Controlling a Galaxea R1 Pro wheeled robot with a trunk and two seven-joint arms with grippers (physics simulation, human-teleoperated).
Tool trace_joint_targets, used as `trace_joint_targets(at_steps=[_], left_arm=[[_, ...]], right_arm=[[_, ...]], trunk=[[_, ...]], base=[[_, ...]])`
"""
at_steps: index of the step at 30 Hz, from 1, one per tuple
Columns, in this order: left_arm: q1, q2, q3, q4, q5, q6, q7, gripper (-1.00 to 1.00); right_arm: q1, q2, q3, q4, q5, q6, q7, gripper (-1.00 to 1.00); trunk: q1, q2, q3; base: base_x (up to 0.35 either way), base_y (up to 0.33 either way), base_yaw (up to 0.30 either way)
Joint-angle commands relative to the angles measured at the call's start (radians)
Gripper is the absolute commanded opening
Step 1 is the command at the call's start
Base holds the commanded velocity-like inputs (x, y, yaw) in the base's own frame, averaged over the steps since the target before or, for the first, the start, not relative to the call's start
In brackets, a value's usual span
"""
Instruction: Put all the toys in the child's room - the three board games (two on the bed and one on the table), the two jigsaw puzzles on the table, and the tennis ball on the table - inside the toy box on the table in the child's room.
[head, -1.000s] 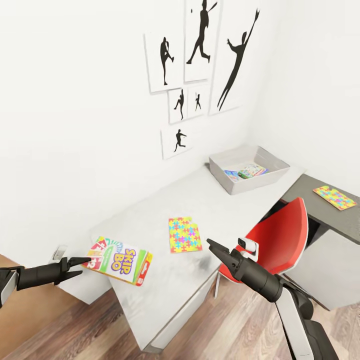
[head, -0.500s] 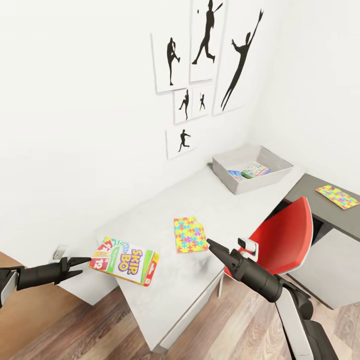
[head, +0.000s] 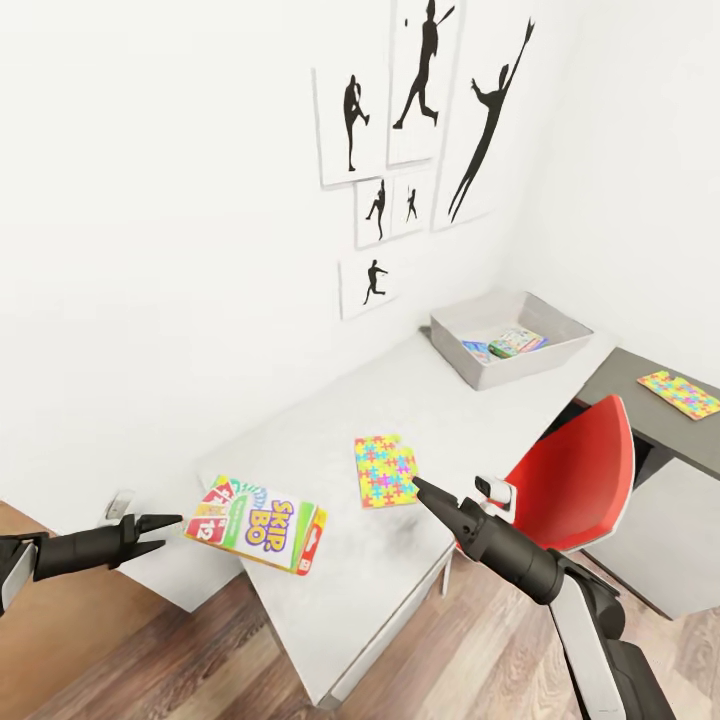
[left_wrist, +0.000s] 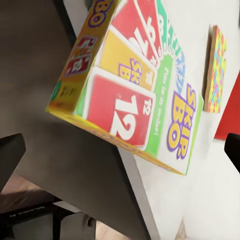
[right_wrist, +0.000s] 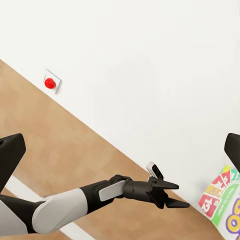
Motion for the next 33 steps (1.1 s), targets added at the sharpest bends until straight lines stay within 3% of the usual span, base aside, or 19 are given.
trace_joint_targets(at_steps=[1,14,33], left_arm=[[-0.001,0.0,0.001,0.0,0.002,0.009,-0.002,1.0],[-0.001,0.0,0.001,0.0,0.002,0.009,-0.001,1.0],[-0.001,0.0,0.001,0.0,0.002,0.008,-0.001,1.0]], right_arm=[[-0.001,0.001,-0.001,0.0,-0.003,0.007,0.001,1.0],[0.0,0.001,-0.001,0.0,-0.003,0.008,0.0,1.0],[-0.001,-0.001,0.001,0.0,-0.003,0.009,-0.001,1.0]], trunk=[[0.001,-0.002,-0.002],[0.001,-0.002,-0.003],[0.001,-0.002,-0.023]], base=[[0.029,0.084,0.0],[0.006,0.018,0.0],[0.0,0.0,0.0]])
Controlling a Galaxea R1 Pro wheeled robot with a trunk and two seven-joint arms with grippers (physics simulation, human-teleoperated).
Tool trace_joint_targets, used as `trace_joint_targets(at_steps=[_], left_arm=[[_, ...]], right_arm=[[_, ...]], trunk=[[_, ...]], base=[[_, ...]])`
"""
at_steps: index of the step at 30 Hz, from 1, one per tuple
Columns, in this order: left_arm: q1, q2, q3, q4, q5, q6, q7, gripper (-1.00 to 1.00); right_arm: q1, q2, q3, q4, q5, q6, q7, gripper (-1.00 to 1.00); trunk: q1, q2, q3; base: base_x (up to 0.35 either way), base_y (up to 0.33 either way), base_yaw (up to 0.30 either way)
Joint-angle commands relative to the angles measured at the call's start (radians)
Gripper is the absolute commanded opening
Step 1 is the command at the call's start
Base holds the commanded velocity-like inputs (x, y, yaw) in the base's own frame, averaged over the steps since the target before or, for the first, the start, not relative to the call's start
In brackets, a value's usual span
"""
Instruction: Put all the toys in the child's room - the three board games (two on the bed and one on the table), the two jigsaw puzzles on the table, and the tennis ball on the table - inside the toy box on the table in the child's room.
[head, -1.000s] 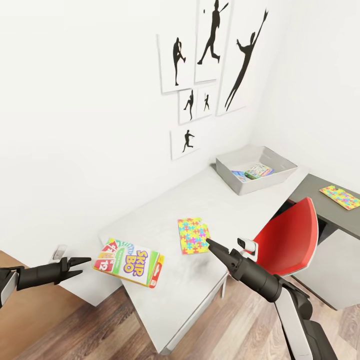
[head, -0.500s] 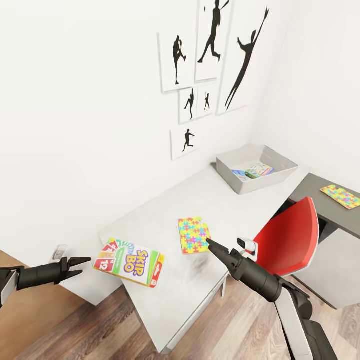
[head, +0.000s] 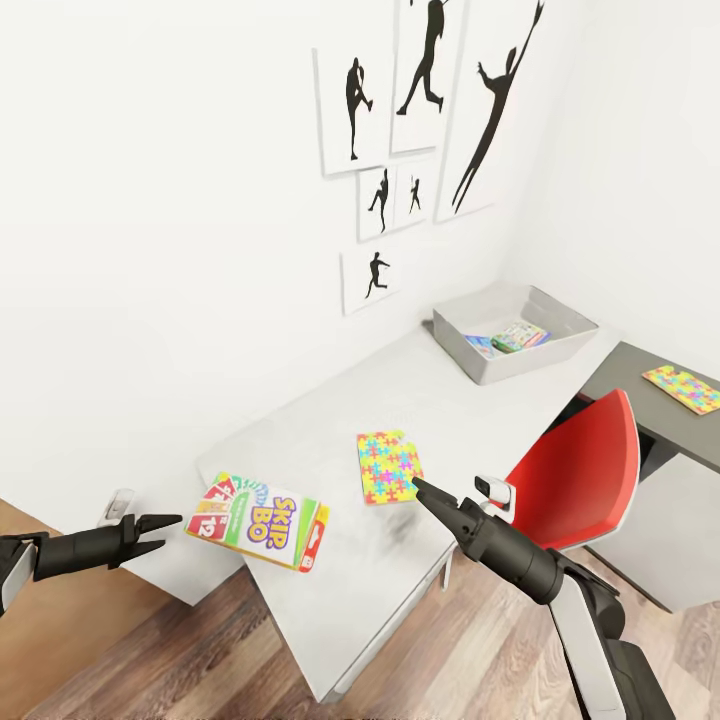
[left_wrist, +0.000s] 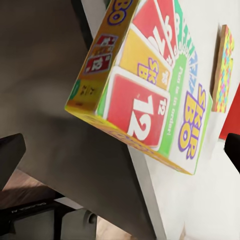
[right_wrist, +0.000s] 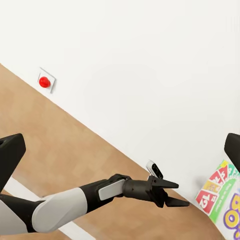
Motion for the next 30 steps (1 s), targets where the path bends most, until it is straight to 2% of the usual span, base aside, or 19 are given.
trace_joint_targets(at_steps=[1,20,30], left_arm=[[-0.001,0.0,0.001,0.0,0.002,0.009,-0.002,1.0],[0.0,-0.004,0.0,0.0,0.002,-0.01,0.001,1.0],[0.0,-0.032,0.0,0.0,0.001,-0.068,0.006,1.0]], right_arm=[[-0.001,0.001,-0.001,0.0,-0.003,0.007,0.001,1.0],[-0.001,0.002,0.0,0.0,-0.003,0.007,0.001,1.0],[0.0,0.004,0.002,0.0,0.0,0.007,0.001,1.0]], trunk=[[0.0,-0.002,-0.003],[0.0,-0.002,-0.024],[0.0,-0.002,-0.036]], base=[[0.0,0.0,0.0],[0.0,0.0,0.0],[0.0,0.0,0.0]])
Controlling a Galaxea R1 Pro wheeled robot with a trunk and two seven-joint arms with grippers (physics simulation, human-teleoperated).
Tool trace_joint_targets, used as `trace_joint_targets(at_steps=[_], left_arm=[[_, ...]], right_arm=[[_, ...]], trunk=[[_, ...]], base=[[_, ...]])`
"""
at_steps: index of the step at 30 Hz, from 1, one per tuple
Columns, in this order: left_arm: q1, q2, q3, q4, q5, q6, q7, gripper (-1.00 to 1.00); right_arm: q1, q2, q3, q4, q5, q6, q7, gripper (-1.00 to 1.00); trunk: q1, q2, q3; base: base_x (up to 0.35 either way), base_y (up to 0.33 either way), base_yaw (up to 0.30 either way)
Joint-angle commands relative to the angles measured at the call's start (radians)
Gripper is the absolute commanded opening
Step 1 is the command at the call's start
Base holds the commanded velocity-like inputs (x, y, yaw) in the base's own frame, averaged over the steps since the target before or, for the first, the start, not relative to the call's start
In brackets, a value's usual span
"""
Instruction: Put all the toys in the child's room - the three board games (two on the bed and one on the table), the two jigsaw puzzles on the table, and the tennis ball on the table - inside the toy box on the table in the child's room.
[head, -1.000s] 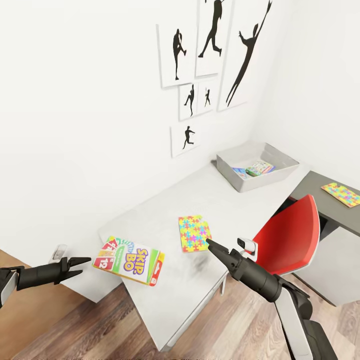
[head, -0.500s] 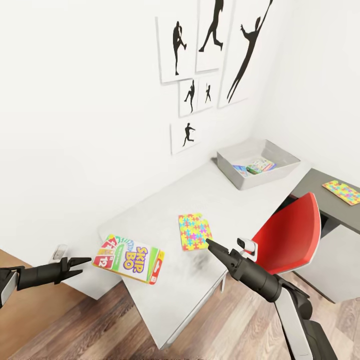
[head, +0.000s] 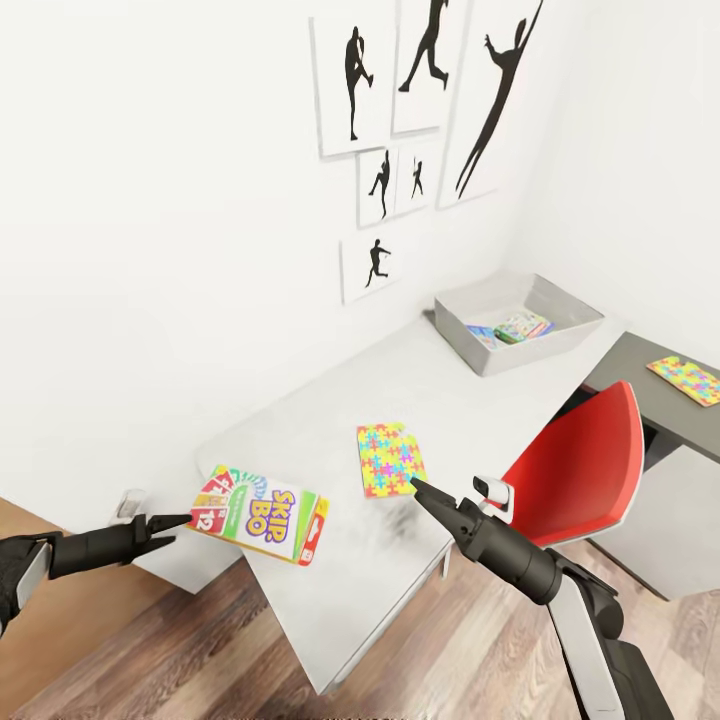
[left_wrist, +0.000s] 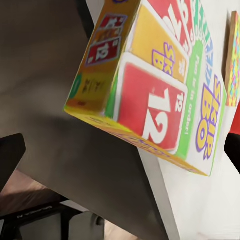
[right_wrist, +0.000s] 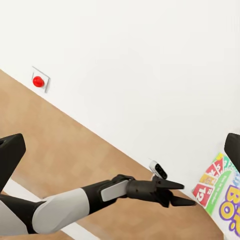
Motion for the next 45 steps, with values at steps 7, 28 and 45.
trace_joint_targets(at_steps=[7,28,45], left_arm=[[-0.001,-0.009,0.001,0.0,0.001,-0.003,0.0,1.0],[-0.001,-0.011,0.001,0.0,0.001,-0.006,0.0,1.0],[-0.001,-0.015,0.0,0.0,0.001,-0.057,-0.006,1.0]], right_arm=[[-0.001,0.001,-0.001,0.0,-0.002,0.007,0.002,1.0],[0.0,0.002,-0.003,0.0,-0.001,0.006,0.005,1.0],[0.0,0.002,-0.004,0.0,0.001,0.006,0.009,1.0]], trunk=[[0.0,-0.002,-0.01],[0.0,-0.002,-0.032],[0.0,-0.002,-0.033]], base=[[0.0,0.0,0.0],[0.0,0.0,0.0],[0.019,-0.015,0.0]])
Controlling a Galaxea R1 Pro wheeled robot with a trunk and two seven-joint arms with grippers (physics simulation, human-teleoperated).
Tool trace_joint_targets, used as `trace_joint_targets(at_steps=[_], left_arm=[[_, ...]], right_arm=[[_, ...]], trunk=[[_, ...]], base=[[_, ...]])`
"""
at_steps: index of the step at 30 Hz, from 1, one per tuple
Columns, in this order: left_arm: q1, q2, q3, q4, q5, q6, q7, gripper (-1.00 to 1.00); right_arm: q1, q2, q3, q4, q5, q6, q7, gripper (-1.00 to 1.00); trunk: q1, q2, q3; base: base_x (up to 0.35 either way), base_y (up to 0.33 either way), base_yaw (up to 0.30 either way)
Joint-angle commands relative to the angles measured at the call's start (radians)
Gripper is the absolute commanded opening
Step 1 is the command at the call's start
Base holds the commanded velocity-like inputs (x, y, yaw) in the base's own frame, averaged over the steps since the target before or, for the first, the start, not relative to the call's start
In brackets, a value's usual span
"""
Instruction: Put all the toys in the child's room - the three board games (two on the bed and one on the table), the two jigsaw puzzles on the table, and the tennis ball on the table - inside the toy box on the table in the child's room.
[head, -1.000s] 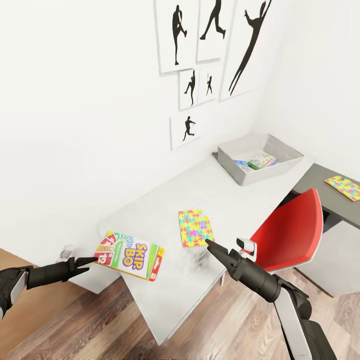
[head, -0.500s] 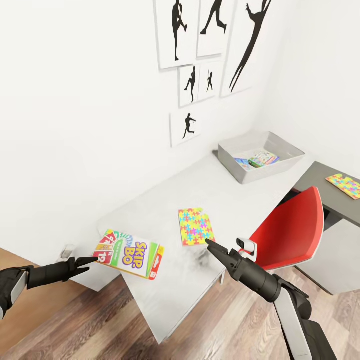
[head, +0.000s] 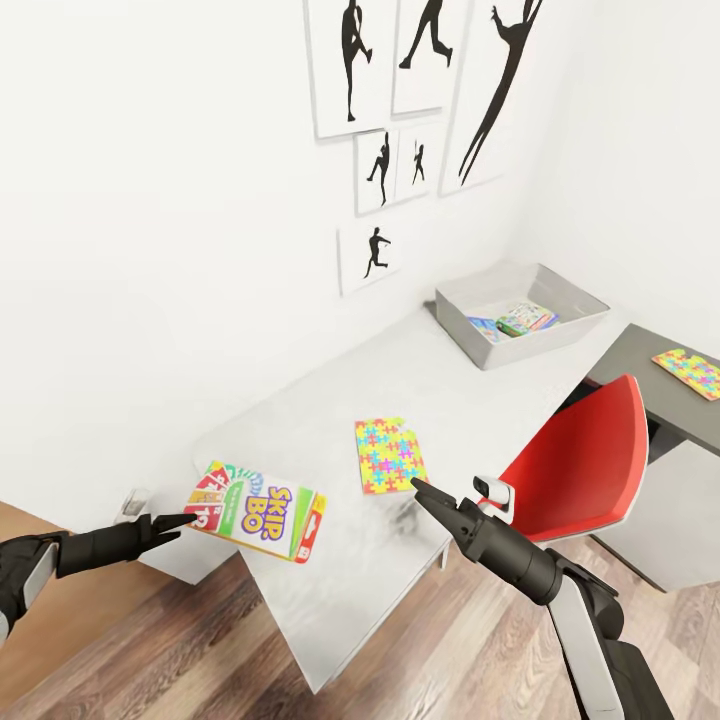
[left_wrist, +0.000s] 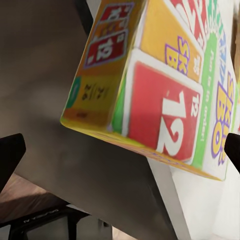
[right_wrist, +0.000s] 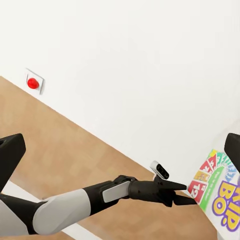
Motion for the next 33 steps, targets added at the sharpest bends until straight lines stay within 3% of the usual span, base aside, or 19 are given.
trace_joint_targets(at_steps=[1,33], left_arm=[[-0.001,0.0,0.001,0.0,0.002,0.01,-0.003,1.0],[-0.001,-0.002,0.001,0.0,0.002,0.008,-0.004,1.0]], right_arm=[[-0.001,0.001,-0.001,0.0,-0.003,0.007,0.002,1.0],[-0.001,0.001,-0.001,0.0,-0.003,0.007,0.001,1.0]], trunk=[[0.001,-0.002,-0.002],[0.001,-0.002,-0.002]], base=[[0.006,-0.005,0.0],[0.036,0.0,0.0]])
